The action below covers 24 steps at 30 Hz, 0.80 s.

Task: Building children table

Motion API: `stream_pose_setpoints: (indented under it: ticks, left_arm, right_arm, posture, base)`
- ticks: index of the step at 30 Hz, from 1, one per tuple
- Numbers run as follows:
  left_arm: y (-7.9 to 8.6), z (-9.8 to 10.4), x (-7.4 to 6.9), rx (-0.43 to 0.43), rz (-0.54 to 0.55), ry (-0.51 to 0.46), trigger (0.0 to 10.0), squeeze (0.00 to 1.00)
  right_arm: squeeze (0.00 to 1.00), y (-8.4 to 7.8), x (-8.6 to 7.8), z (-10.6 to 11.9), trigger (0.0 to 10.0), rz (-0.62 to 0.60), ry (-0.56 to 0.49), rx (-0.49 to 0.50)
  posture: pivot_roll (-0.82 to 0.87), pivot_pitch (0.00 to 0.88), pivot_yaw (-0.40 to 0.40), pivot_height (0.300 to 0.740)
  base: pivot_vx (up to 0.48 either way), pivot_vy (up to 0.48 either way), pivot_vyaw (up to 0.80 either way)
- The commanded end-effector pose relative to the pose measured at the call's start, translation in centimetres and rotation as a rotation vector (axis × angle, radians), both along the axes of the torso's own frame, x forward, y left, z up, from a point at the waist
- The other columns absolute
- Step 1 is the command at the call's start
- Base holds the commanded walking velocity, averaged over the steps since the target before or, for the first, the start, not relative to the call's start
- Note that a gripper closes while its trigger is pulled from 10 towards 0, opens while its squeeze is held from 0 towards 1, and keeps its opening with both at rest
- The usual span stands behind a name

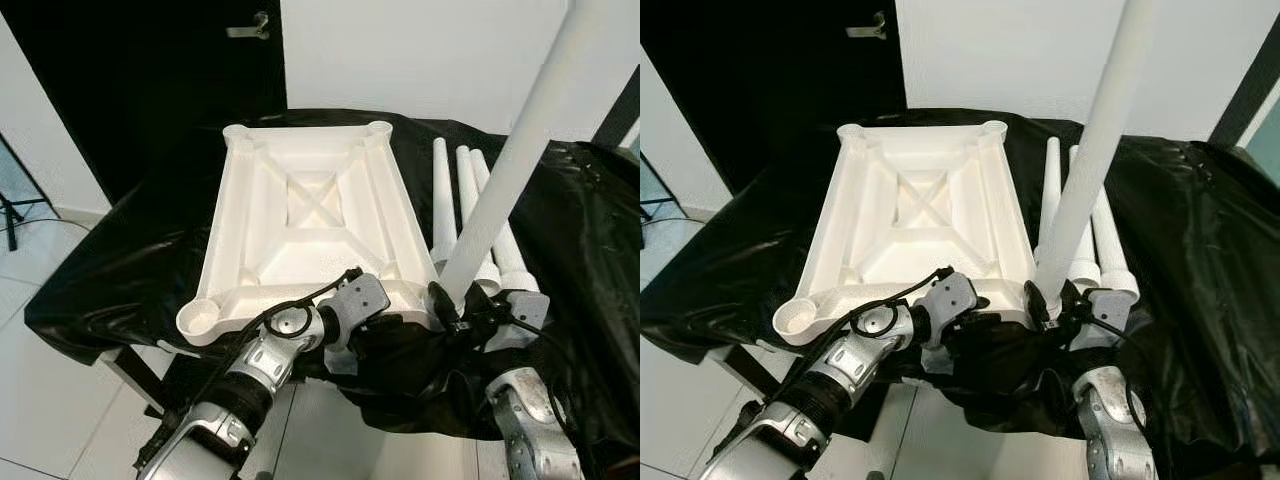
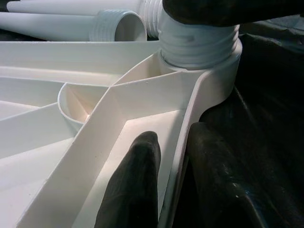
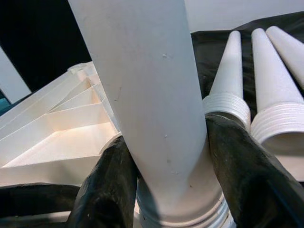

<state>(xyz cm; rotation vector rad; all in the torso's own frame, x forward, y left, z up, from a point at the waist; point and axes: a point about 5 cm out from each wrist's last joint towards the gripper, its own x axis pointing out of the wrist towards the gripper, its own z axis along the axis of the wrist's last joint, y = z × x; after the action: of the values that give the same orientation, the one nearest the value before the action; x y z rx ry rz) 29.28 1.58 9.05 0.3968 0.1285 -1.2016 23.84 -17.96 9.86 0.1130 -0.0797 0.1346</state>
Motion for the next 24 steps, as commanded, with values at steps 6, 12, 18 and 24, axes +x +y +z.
stream_pose_setpoints:
  ticks: [6, 12, 18, 24]
  left_arm:
    - [0.6, -2.9, -1.5, 0.082, -0.046, 0.121, 10.0, 0.0]
    - [0.5, -2.9, -1.5, 0.082, -0.047, 0.124, 10.0, 0.0]
    - [0.4, -2.9, -1.6, 0.081, -0.05, 0.125, 10.0, 0.0]
    - [0.3, -3.0, -1.7, 0.079, -0.05, 0.127, 10.0, 0.0]
  right_arm:
    - [1.0, -0.5, 0.7, -0.3, 10.0, -0.019, 0.049, -0.014]
    - [0.73, -0.8, 1.2, 0.3, 10.0, 0.089, 0.048, -0.049]
    - [0.0, -1.5, 1.6, 1.1, 10.0, 0.211, 0.033, -0.113]
    - [0.0, -2.2, 1.6, 1.5, 10.0, 0.551, 0.104, -0.208]
  posture:
    - [0.2, 0.0, -0.01, 0.74]
    - [0.2, 0.0, -0.01, 0.74]
    - [0.19, 0.0, -0.011, 0.74]
    - [0.19, 0.0, -0.011, 0.74]
  base:
    - [0.0, 0.0, 0.0]
    - [0.0, 0.0, 0.0]
    - [0.0, 0.0, 0.0]
    - [0.0, 0.0, 0.0]
